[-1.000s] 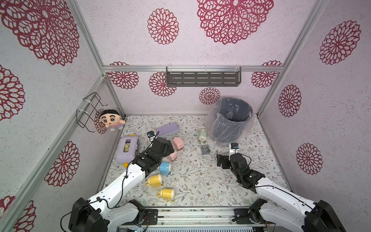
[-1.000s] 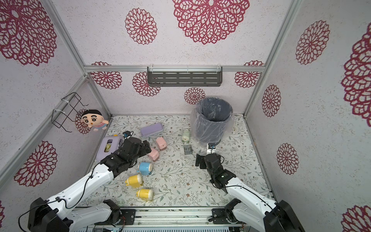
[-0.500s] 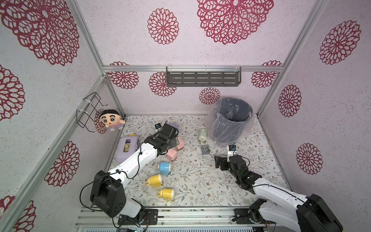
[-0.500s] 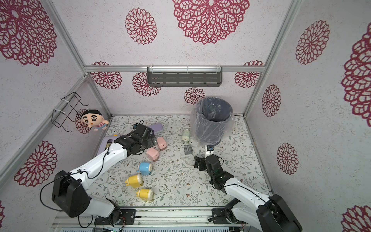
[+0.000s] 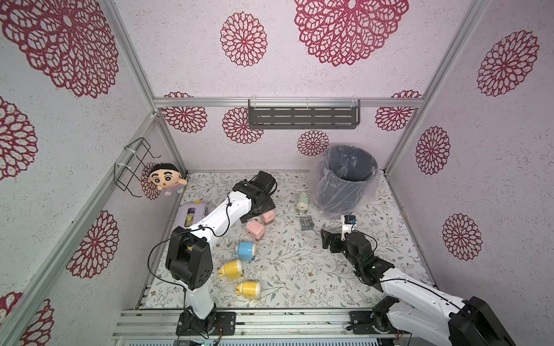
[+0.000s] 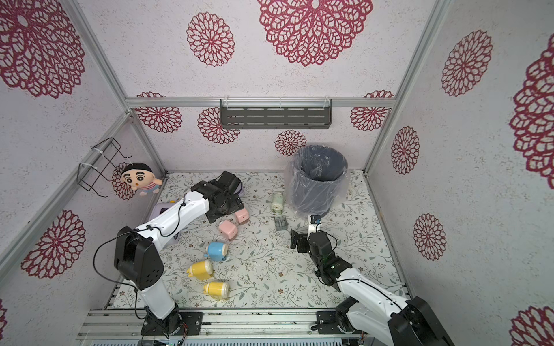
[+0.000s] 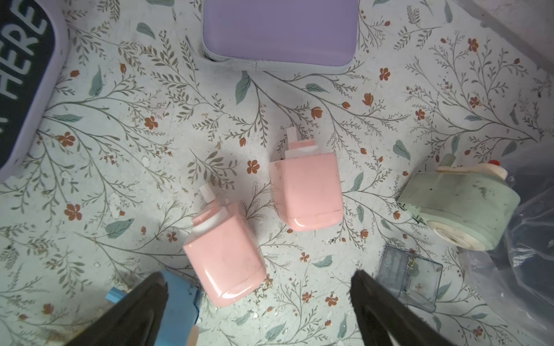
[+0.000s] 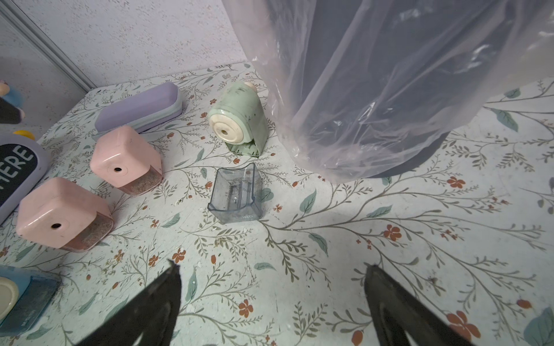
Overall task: Take out the pencil sharpener tray and clean the shavings
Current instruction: Pick up the pencil sharpener from the center of the board.
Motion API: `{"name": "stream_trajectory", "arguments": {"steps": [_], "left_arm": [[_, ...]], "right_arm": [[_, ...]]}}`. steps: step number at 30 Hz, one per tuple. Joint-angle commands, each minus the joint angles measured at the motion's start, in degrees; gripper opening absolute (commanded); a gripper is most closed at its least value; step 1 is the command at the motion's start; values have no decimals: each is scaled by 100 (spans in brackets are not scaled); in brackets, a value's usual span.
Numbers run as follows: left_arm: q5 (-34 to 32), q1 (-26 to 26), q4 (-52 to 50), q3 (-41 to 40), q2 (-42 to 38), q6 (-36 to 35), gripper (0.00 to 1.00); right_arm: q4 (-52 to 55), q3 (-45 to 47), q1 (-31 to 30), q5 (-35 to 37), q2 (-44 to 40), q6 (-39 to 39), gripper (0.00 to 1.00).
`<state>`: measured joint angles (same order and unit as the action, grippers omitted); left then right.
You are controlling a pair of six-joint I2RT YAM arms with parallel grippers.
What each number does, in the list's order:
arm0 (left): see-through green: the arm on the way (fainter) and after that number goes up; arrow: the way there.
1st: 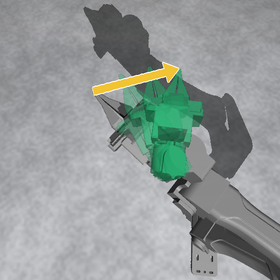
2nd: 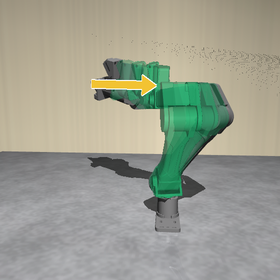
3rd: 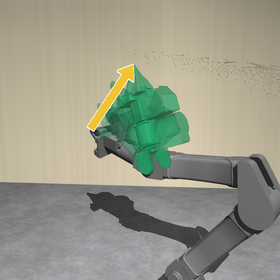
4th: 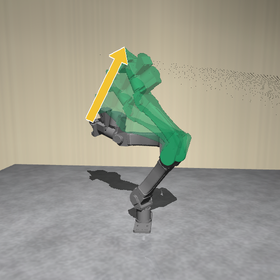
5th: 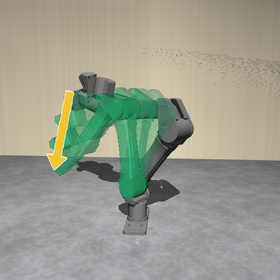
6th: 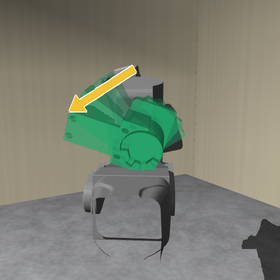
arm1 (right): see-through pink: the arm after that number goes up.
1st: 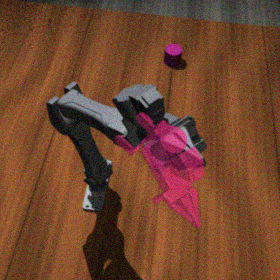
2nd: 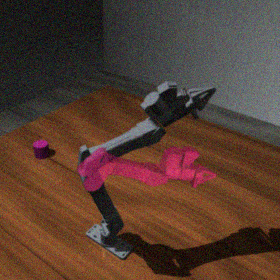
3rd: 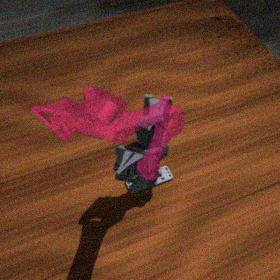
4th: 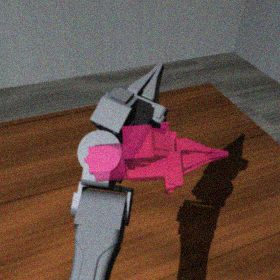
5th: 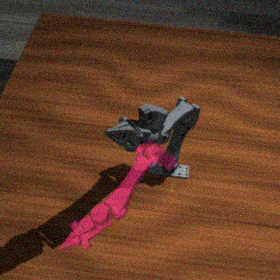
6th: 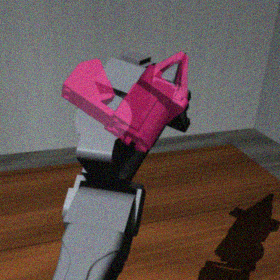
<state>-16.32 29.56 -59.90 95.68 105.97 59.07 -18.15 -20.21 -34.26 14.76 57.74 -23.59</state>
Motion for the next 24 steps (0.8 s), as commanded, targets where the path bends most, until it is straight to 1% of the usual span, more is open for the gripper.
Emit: {"name": "stream_trajectory", "arguments": {"steps": [1, 3, 7, 11, 15, 20, 24], "left_arm": [[-36, -91, -640, 741, 561, 197, 99], [-76, -108, -732, 1016, 927, 277, 98], [413, -266, -579, 1345, 1318, 350, 98], [666, -437, -405, 1544, 1622, 488, 98], [1269, -563, -183, 1816, 2046, 515, 95], [1452, -565, -236, 2222, 2570, 490, 90], [1522, -565, -366, 2521, 2882, 499, 85]], "right_arm": [[-164, 23, 25, -17, -90, -4, 99], [-163, 24, 25, -30, -104, -9, 99], [-218, 48, 25, 12, -62, -3, 99], [-221, 4, 25, -36, 46, -5, 99], [-259, 2, 25, -102, 102, -5, 99], [-234, -16, 25, -160, 68, 19, 99], [-169, -1, 25, -48, -63, 83, 99]]}}
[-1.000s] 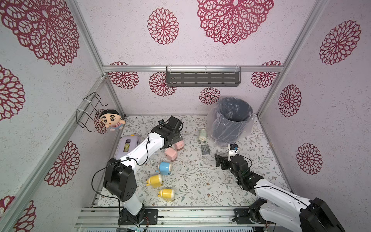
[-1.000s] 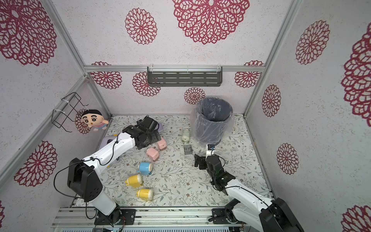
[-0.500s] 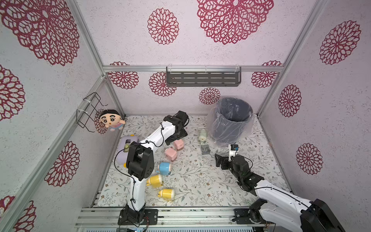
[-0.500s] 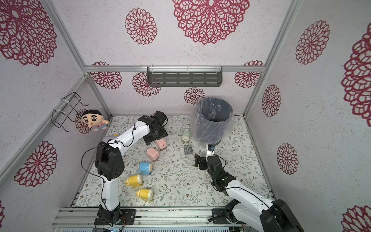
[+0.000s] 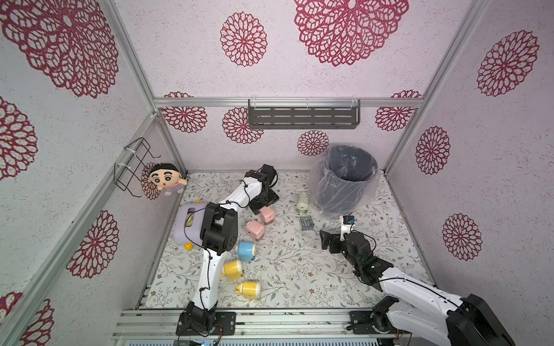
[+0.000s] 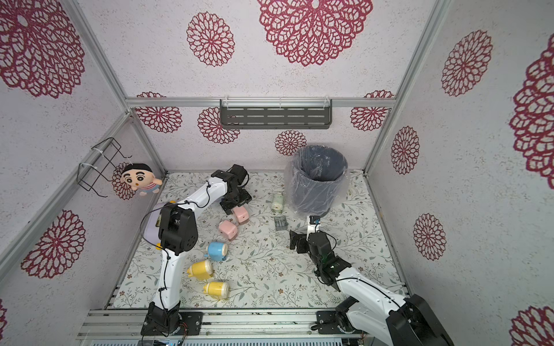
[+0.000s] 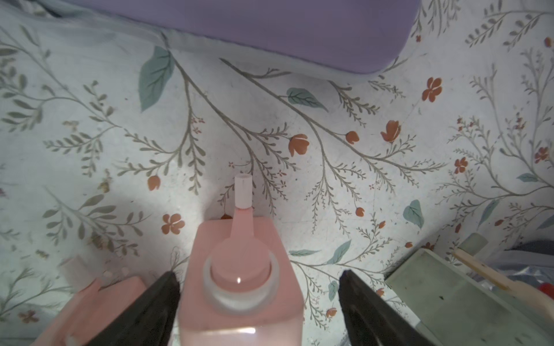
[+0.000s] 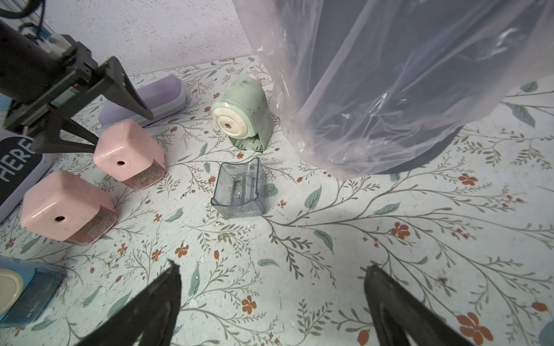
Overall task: Take out the pencil sharpener tray and clean the shavings
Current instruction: Pick up the pencil sharpener from the center of the board.
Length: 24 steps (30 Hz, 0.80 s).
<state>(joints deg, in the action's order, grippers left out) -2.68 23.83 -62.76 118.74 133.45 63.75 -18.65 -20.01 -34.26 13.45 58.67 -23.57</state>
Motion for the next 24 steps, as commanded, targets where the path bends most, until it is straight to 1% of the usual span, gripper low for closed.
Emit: {"name": "stream_trajectory", "arguments": {"steps": [1, 9, 13, 20, 24], "left_arm": [[133, 20, -102, 237, 177, 41, 85], [127, 101, -141, 221, 286, 55, 77], [77, 153, -183, 105, 215, 59, 67], [51, 336, -98, -192, -206, 160, 44], [13, 485, -98, -199, -561, 293, 41]], "right_arm": [[-108, -20, 25, 115, -189, 96, 99], [-127, 24, 25, 157, -287, 151, 99], [-115, 30, 25, 131, -305, 193, 99], [137, -29, 25, 271, -329, 410, 99], [77, 57, 25, 67, -460, 567, 99]]}}
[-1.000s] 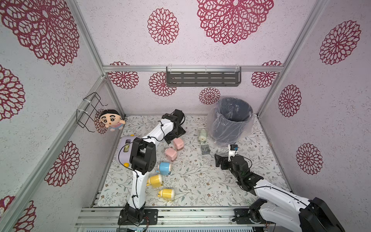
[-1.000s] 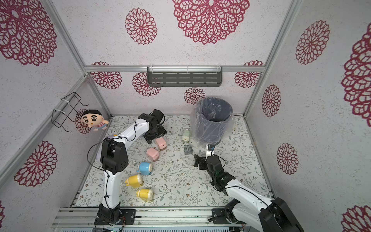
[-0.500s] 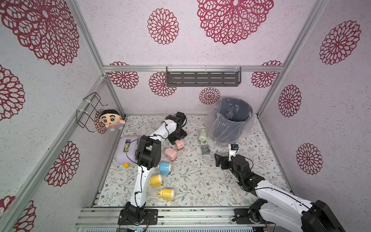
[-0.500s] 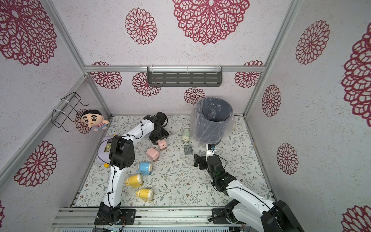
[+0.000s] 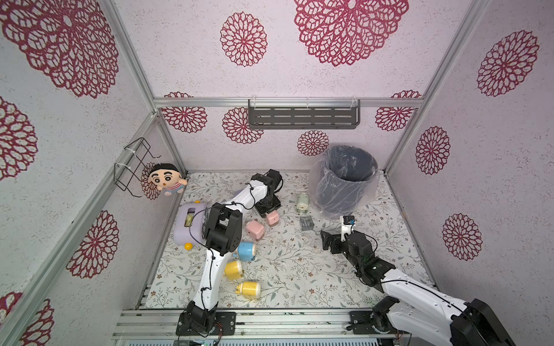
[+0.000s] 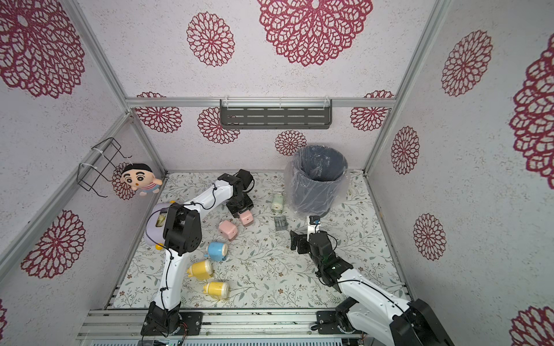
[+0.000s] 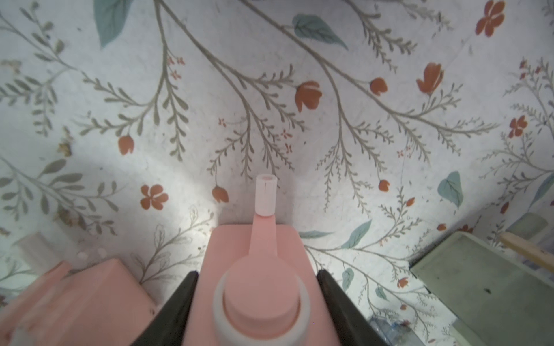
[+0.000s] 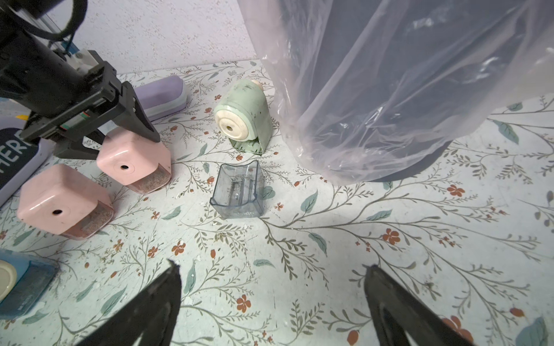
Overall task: Take out the pencil sharpener tray and clean the shavings
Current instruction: Pick up the pencil sharpener from the center of the board.
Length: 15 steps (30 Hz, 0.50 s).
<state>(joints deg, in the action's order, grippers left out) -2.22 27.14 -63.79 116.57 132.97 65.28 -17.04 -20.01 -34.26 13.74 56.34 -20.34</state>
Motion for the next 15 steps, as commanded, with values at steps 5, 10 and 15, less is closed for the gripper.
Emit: {"name": "stream_trajectory", "arguments": {"steps": [5, 10, 15], "left_arm": [[-91, 385, -4, -216, -1127, 444, 39], [170, 525, -301, -590, -1676, 806, 32], [359, 618, -888, -655, -1925, 996, 28]], "right_arm": [[-246, 224, 22, -198, -469, 442, 99], [-435, 196, -89, -507, -271, 652, 99], [-722, 182, -515, -730, 89, 899, 99]]}}
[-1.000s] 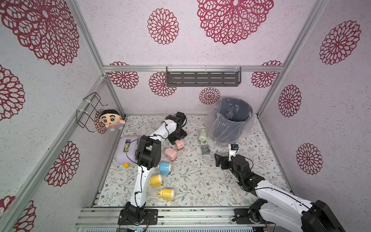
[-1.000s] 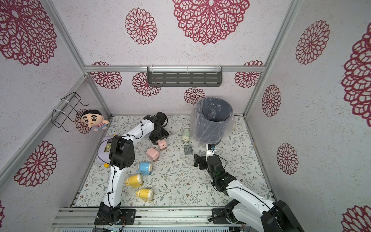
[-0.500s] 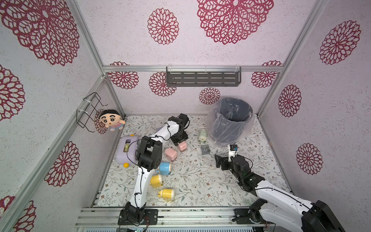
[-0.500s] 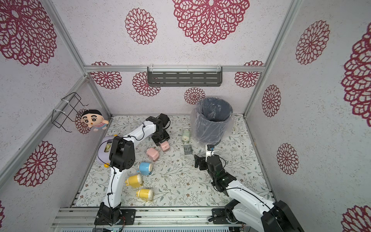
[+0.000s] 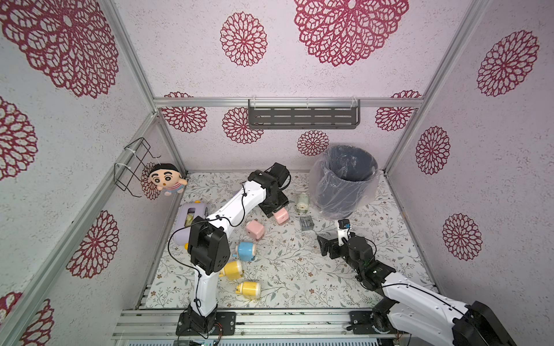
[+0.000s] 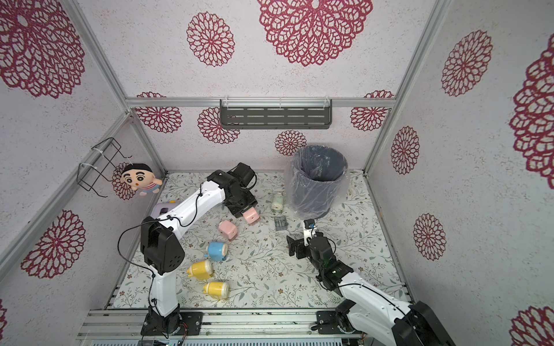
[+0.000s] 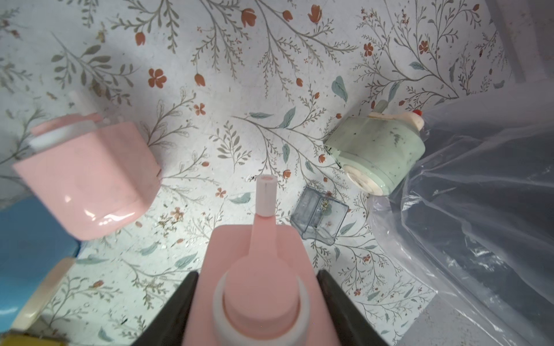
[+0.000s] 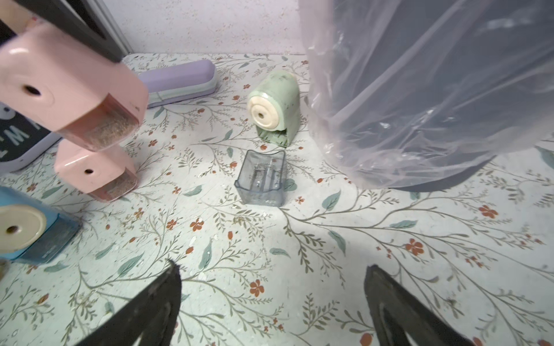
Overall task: Take out the pencil sharpener tray and clean the shavings
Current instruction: Pick up the pencil sharpener from the center of the board.
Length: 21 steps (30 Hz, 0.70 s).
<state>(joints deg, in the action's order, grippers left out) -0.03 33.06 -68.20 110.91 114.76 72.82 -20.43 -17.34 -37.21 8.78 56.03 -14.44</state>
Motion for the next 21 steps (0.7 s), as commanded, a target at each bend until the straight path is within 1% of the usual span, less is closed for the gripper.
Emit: {"name": "stream_trajectory", "arguments": {"steps": [1, 4, 5, 7, 9, 13, 17, 21], "left_arm": [[174, 38, -480, -125, -135, 286, 27], [470, 53, -407, -304, -164, 448, 25], [601, 52, -380, -371, -380, 503, 24], [701, 60, -386, -444, -449, 644, 23], [781, 69, -387, -538, -513, 802, 23], [948, 69, -361, -673, -538, 931, 23], [1105, 70, -394, -695, -440, 904, 21], [1137, 69, -404, -796, -432, 931, 20]], "right_arm": [[-430, -97, -315, -253, 165, 352, 98], [-612, -92, -675, -155, 238, 485, 98], [-726, -68, -776, -162, 250, 462, 97], [-1078, -11, -975, -147, 328, 349, 96], [-1347, -67, -1264, -90, 519, 293, 94], [-1530, -345, -1825, 224, 1000, 555, 92], [-2036, -455, -2045, 317, 1434, 901, 91], [-2168, -709, -2054, 441, 1809, 1128, 90]]}}
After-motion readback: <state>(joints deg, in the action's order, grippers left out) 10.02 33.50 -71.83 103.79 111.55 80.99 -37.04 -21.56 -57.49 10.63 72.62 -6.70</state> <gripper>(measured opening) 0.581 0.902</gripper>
